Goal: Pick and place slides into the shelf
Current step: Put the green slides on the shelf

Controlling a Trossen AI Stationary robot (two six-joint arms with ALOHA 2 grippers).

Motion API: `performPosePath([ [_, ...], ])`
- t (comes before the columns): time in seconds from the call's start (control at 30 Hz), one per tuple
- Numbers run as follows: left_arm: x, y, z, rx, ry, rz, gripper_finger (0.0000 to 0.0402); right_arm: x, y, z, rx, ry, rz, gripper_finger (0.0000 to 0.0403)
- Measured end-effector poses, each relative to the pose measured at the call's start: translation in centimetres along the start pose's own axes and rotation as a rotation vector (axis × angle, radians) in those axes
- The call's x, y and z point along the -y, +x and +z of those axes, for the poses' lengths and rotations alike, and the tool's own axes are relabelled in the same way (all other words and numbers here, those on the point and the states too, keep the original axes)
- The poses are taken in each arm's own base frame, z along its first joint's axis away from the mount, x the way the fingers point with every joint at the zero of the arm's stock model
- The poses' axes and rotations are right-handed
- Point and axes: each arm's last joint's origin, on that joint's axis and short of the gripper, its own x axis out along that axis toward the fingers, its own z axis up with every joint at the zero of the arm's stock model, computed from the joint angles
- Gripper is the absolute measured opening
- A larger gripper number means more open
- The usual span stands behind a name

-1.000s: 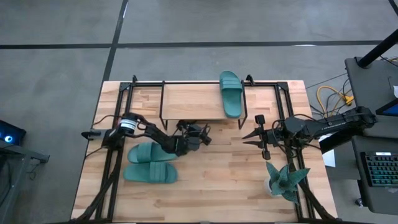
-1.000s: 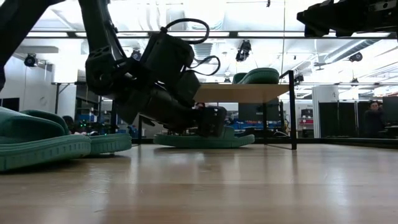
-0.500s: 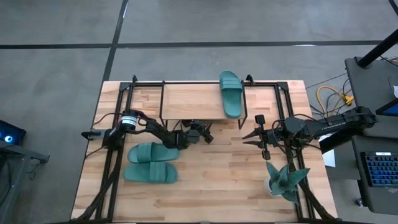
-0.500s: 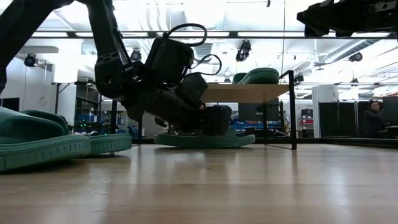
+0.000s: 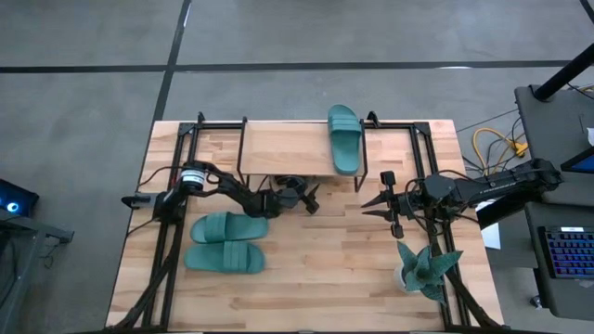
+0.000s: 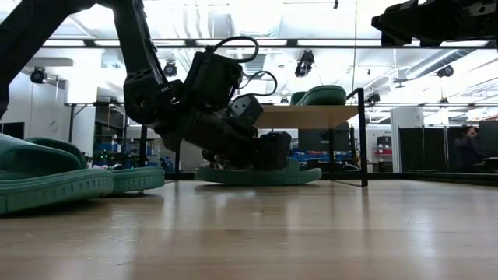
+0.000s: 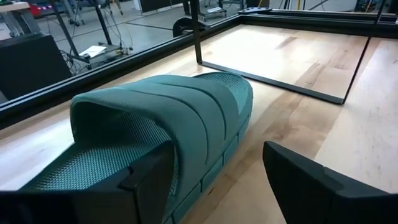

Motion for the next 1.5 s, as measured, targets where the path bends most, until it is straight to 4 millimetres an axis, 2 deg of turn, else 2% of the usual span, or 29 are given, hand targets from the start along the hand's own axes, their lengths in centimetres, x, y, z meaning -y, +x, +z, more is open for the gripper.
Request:
performPosePath([
  [0.23,0.0,0.0,0.0,0.0,-0.001,0.0,0.023,0.0,0.0,0.0,0.0,0.0,0.0,0.0063],
  [0.37,0.0,0.0,0.0,0.0,0.0,0.0,0.0207,0.0,0.0,0.0,0.0,0.0,0.0,0.0063],
  [0.5,0.0,0.0,0.0,0.0,0.0,0.003,0.0154,0.0,0.0,0.0,0.0,0.0,0.0,0.0063],
  [0.77,0.0,0.0,0.0,0.001,0.003,0.001,0.0013,0.0,0.0,0.0,0.0,0.0,0.0,0.0063],
  [1.5,2.7,-2.4,-0.3,0.001,0.011,-0.114,0.0001,0.0,0.0,0.0,0.0,0.004,0.0,0.0063],
])
